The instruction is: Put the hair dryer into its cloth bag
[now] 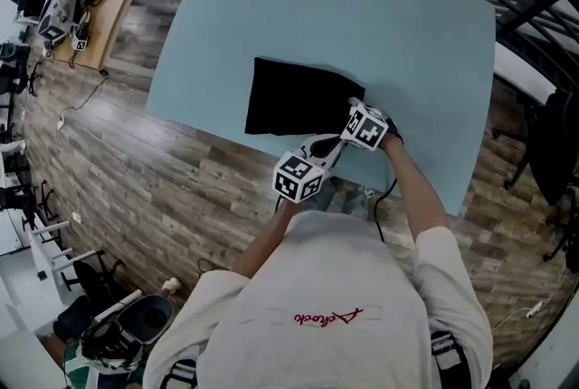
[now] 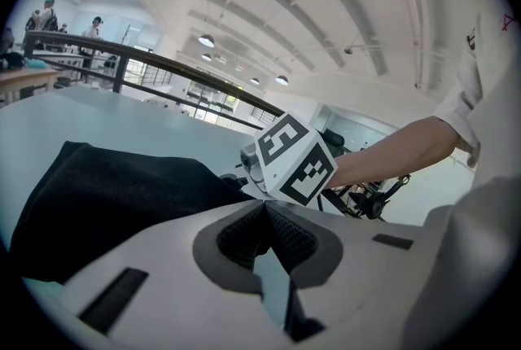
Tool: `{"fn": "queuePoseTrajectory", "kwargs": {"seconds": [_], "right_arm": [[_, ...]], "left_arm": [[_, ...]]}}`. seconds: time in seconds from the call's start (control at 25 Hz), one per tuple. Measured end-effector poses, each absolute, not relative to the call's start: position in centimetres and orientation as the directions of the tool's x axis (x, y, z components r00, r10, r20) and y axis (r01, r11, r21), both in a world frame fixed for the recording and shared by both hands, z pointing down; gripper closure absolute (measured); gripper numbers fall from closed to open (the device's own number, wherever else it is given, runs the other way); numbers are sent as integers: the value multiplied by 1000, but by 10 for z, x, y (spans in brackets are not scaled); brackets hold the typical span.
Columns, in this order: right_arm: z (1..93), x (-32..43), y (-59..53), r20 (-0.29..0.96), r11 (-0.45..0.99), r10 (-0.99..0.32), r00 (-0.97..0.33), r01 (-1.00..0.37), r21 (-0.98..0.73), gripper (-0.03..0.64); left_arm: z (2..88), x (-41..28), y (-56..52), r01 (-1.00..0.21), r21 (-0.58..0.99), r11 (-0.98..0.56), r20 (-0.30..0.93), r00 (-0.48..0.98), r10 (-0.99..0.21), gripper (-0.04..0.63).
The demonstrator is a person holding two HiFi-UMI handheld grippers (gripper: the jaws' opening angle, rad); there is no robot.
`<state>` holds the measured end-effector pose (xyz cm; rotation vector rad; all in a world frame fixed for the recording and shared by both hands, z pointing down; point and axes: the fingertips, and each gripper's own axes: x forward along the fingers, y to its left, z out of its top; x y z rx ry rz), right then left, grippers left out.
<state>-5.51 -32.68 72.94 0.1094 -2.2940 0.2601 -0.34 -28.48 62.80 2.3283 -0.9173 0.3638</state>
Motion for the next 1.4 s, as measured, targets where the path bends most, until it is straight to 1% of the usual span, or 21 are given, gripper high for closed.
{"fn": "queuePoseTrajectory", "kwargs": {"seconds": [0.08, 0.28, 0.4, 0.52, 0.56, 0.64, 0.68, 0.76, 0.88, 0.92, 1.0, 1.08, 1.12, 1.2, 1.28, 1.4], "right_arm": [[726, -55, -326, 739, 975, -7, -674, -167, -143, 360], [710, -43, -337, 719, 970, -85, -690, -223, -100, 308], [705, -24, -343, 715, 958, -134, -686, -273, -82, 304], [698, 5, -353, 714, 935, -210, -668, -351, -53, 304], [694, 16, -357, 713, 923, -239, -659, -383, -45, 304], [685, 38, -364, 700, 888, -304, -647, -458, -38, 304], [680, 49, -367, 685, 865, -339, -645, -500, -42, 304], [668, 67, -370, 642, 817, -403, -652, -573, -69, 305], [649, 85, -366, 581, 763, -471, -663, -637, -108, 311], [643, 89, -364, 566, 752, -489, -664, -650, -112, 325], [631, 94, -357, 535, 735, -520, -665, -668, -115, 385], [615, 98, -348, 491, 721, -553, -672, -683, -122, 423], [606, 101, -343, 465, 711, -574, -674, -692, -126, 455], [588, 110, -333, 412, 689, -617, -671, -713, -129, 495], [573, 120, -319, 368, 674, -647, -668, -726, -134, 549], [553, 133, -300, 307, 662, -674, -672, -734, -154, 584]], "left_arm": [[628, -4, -284, -686, 440, -579, 446, 727, -523, 584], [624, 2, -285, -677, 430, -597, 440, 735, -516, 583], [625, 8, -281, -675, 420, -607, 445, 736, -510, 583], [626, 13, -276, -678, 413, -608, 450, 733, -511, 578], [627, 15, -275, -677, 414, -609, 453, 733, -507, 553], [628, 22, -270, -671, 412, -616, 460, 737, -495, 468], [629, 25, -267, -669, 407, -622, 463, 738, -491, 448], [628, 32, -261, -668, 394, -631, 462, 737, -492, 436], [623, 42, -253, -672, 381, -635, 450, 735, -508, 437], [622, 45, -251, -674, 378, -635, 447, 734, -512, 437], [619, 47, -248, -682, 367, -632, 442, 726, -527, 437], [616, 47, -246, -695, 354, -625, 436, 714, -547, 439], [613, 47, -246, -702, 347, -622, 432, 708, -558, 443], [607, 47, -247, -719, 330, -611, 423, 692, -586, 462], [599, 46, -247, -737, 315, -598, 407, 674, -616, 479], [583, 46, -246, -753, 300, -586, 373, 658, -654, 538]]}}
